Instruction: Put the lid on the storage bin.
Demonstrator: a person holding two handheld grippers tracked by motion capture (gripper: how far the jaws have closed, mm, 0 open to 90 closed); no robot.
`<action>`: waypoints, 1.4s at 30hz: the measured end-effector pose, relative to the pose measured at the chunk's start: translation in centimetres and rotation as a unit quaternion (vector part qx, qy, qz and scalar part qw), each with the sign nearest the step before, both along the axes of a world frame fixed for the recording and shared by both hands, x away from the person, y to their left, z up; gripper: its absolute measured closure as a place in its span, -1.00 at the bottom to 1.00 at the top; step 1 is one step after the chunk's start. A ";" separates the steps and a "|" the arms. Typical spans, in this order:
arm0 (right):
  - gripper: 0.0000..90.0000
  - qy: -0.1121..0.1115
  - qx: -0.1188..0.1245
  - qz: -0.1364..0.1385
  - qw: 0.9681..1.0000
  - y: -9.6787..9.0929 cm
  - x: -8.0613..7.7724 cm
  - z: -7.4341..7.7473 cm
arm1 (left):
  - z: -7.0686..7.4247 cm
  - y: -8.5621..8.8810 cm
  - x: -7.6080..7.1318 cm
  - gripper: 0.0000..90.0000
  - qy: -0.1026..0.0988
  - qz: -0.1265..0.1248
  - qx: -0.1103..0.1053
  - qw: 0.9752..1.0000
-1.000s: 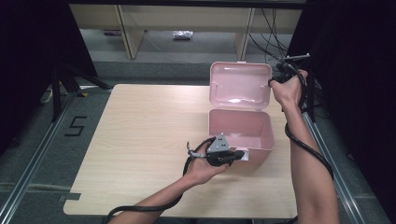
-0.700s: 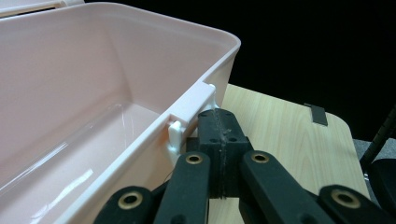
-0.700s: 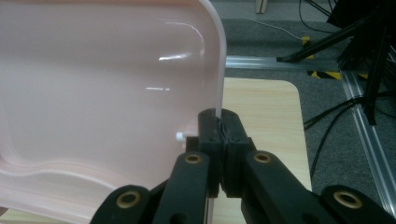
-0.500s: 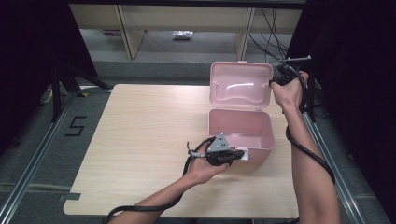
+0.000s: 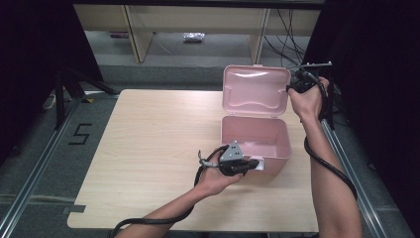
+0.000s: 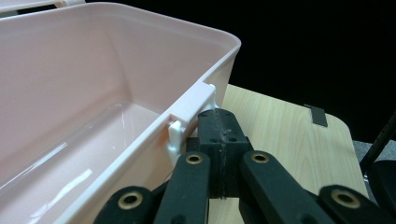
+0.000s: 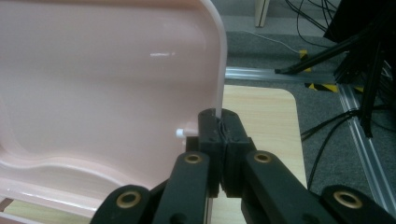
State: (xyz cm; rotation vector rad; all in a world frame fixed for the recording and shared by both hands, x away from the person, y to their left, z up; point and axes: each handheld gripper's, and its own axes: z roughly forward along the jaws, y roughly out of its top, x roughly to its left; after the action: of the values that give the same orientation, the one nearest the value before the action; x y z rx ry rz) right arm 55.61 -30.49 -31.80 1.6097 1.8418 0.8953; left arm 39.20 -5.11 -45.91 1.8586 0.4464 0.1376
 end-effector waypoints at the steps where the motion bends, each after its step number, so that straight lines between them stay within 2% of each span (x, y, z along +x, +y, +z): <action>1: 1.00 -0.006 -0.002 -0.004 1.000 0.1 -0.2 -0.1 | 0.0 0.0 0.0 1.00 0.000 0.000 0.000 1.000; 2: 1.00 0.004 0.005 -0.007 1.000 0.2 -0.4 0.1 | 0.0 0.0 0.0 1.00 0.001 0.000 -0.001 1.000; 3: 1.00 -0.003 0.000 -0.003 1.000 0.1 -0.4 0.1 | 0.0 0.0 0.0 1.00 0.001 0.000 -0.001 1.000; 4: 1.00 0.002 0.007 -0.008 1.000 0.2 -0.6 0.2 | 0.0 0.0 0.0 1.00 0.002 0.000 -0.001 1.000; 6: 1.00 -0.016 -0.012 0.010 1.000 -0.1 -0.5 0.0 | 0.0 0.0 0.0 1.00 0.004 0.001 -0.002 1.000; 7: 1.00 -0.005 -0.006 0.001 1.000 0.0 -0.7 0.2 | 0.0 0.0 0.0 1.00 0.004 0.001 -0.002 1.000; 12: 1.00 -0.009 0.008 -0.004 1.000 0.2 -0.9 0.2 | 0.0 0.0 0.1 1.00 0.004 0.001 -0.001 1.000; 13: 1.00 -0.013 -0.002 0.001 1.000 0.0 -1.0 0.2 | 0.0 0.0 0.1 1.00 0.004 0.001 -0.001 1.000; 15: 1.00 -0.013 -0.002 0.007 1.000 0.0 -1.1 0.2 | 0.0 0.0 0.1 1.00 0.004 0.000 -0.001 1.000; 16: 1.00 -0.013 0.000 0.001 1.000 0.1 -1.2 0.2 | 0.0 0.0 0.1 1.00 0.004 0.000 -0.001 1.000; 17: 1.00 -0.015 -0.006 0.009 1.000 -0.1 -1.2 0.3 | 0.0 0.0 0.1 1.00 0.004 0.000 -0.001 1.000; 18: 1.00 -0.011 0.007 -0.003 1.000 0.2 -1.4 0.3 | 0.0 0.0 0.1 1.00 0.004 0.000 -0.001 1.000; 23: 1.00 -0.014 0.002 -0.002 1.000 0.3 -1.7 0.4 | 0.0 0.0 0.1 1.00 0.004 -0.001 0.000 1.000; 24: 1.00 -0.021 -0.005 0.010 1.000 0.1 -1.6 0.4 | 0.0 0.0 0.1 1.00 0.004 -0.001 0.000 1.000; 26: 1.00 -0.024 -0.011 0.014 1.000 0.0 -1.7 0.3 | 0.0 0.0 0.1 1.00 0.005 0.000 -0.002 1.000; 27: 1.00 -0.018 0.012 -0.006 1.000 0.4 -1.9 0.3 | 0.0 0.0 0.1 1.00 0.005 0.000 -0.002 1.000; 28: 1.00 -0.023 -0.002 0.004 1.000 0.1 -1.9 0.3 | 0.0 0.0 0.1 1.00 0.005 0.000 -0.002 1.000; 30: 1.00 -0.026 0.004 0.000 1.000 0.3 -2.1 0.3 | 0.0 0.0 0.1 1.00 0.005 -0.001 0.000 1.000; 31: 1.00 -0.030 -0.004 0.010 1.000 0.2 -2.1 0.3 | 0.0 0.1 0.2 1.00 0.005 -0.002 0.002 1.000; 32: 1.00 -0.029 -0.011 0.008 0.999 0.1 -2.2 0.4 | 0.0 0.1 0.2 1.00 0.005 -0.002 0.002 1.000; 33: 1.00 -0.028 0.004 -0.001 1.000 0.4 -2.3 0.3 | 0.1 0.0 0.2 1.00 0.006 -0.002 0.001 1.000; 38: 1.00 -0.031 -0.005 0.008 0.999 0.2 -2.4 0.4 | 0.1 0.0 0.2 1.00 0.007 -0.002 0.002 1.000; 39: 1.00 -0.031 -0.001 0.001 1.000 0.4 -2.5 0.4 | 0.1 0.0 0.2 1.00 0.006 -0.002 0.002 1.000; 41: 1.00 -0.039 -0.009 0.014 0.999 0.2 -2.5 0.3 | 0.1 0.1 0.2 1.00 0.005 -0.003 0.004 1.000; 42: 1.00 -0.033 0.004 0.001 0.999 0.4 -2.6 0.3 | 0.1 0.1 0.2 1.00 0.005 -0.003 0.006 1.000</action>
State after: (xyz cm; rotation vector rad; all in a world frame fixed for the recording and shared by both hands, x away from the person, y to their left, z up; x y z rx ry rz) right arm 52.97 -30.11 -31.49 1.5641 1.7966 0.9476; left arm 39.42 -5.05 -45.79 1.8722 0.4465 0.1274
